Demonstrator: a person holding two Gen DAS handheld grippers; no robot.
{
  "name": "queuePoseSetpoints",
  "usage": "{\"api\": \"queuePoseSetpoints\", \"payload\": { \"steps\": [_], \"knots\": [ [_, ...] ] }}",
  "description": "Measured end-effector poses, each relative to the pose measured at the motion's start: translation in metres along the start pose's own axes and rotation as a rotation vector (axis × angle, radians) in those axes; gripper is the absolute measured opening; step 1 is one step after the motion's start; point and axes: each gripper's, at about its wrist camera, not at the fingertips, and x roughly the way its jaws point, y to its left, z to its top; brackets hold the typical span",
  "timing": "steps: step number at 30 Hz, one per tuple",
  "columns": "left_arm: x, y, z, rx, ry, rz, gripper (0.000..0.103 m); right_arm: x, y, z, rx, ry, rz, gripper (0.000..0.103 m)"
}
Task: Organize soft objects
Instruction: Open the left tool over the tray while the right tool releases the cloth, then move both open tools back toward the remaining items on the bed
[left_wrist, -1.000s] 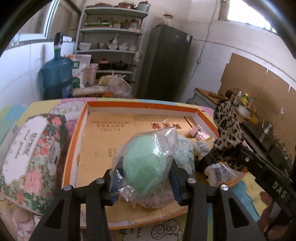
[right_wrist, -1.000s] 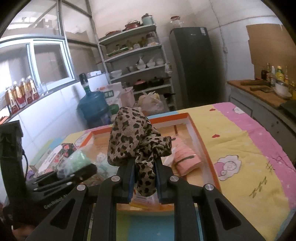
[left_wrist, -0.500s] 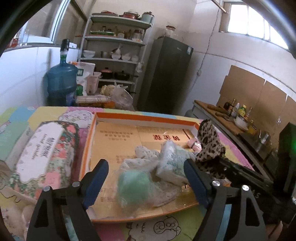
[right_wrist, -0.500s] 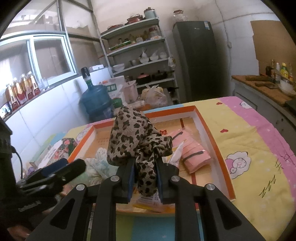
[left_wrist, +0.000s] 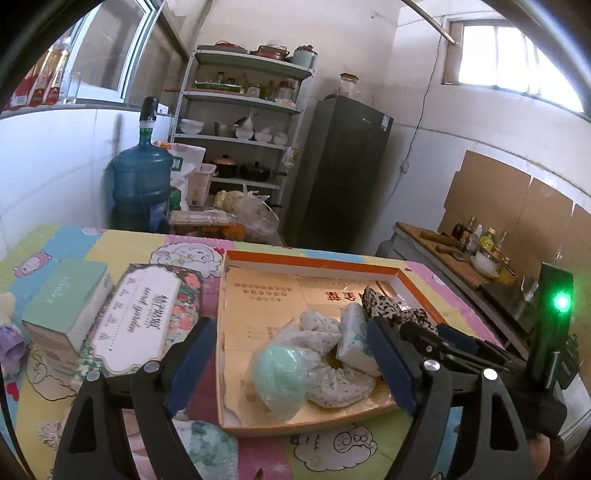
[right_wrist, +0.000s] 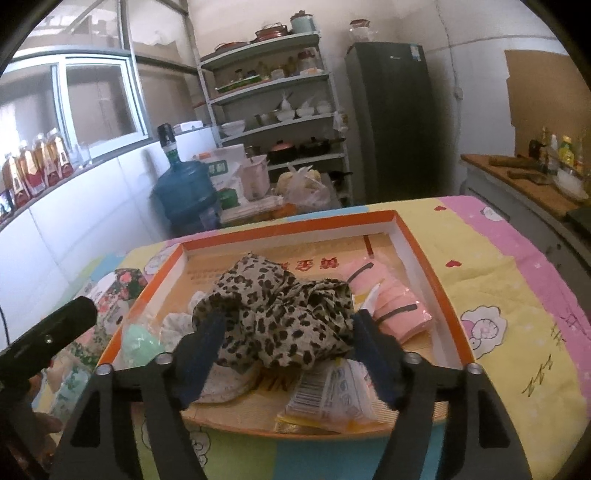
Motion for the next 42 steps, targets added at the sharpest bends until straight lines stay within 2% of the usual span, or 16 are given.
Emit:
{"api": "queuePoseSetpoints", "payload": {
  "steps": [11, 15, 27, 42],
  "knots": [
    [-0.020, 0.013, 0.001, 0.021, -0.024, 0.005, 0.084, -0.019, 0.015, 0.002, 0.016, -0.040, -0.017, 0.077],
    [-0.030, 0.020, 0.000, 0.023, -0.038, 0.009, 0.091, -0.029, 0.024, 0.004, 0.013, -0.061, -0.022, 0.077],
    [-0.057, 0.043, -0.002, 0.007, -0.067, 0.016, 0.091, -0.058, 0.057, 0.006, -0.009, -0.121, -0.018, 0.077],
    [-0.090, 0.069, -0.009, -0.014, -0.088, 0.029, 0.091, -0.077, 0.086, -0.001, -0.015, -0.157, -0.014, 0.077]
  ]
}}
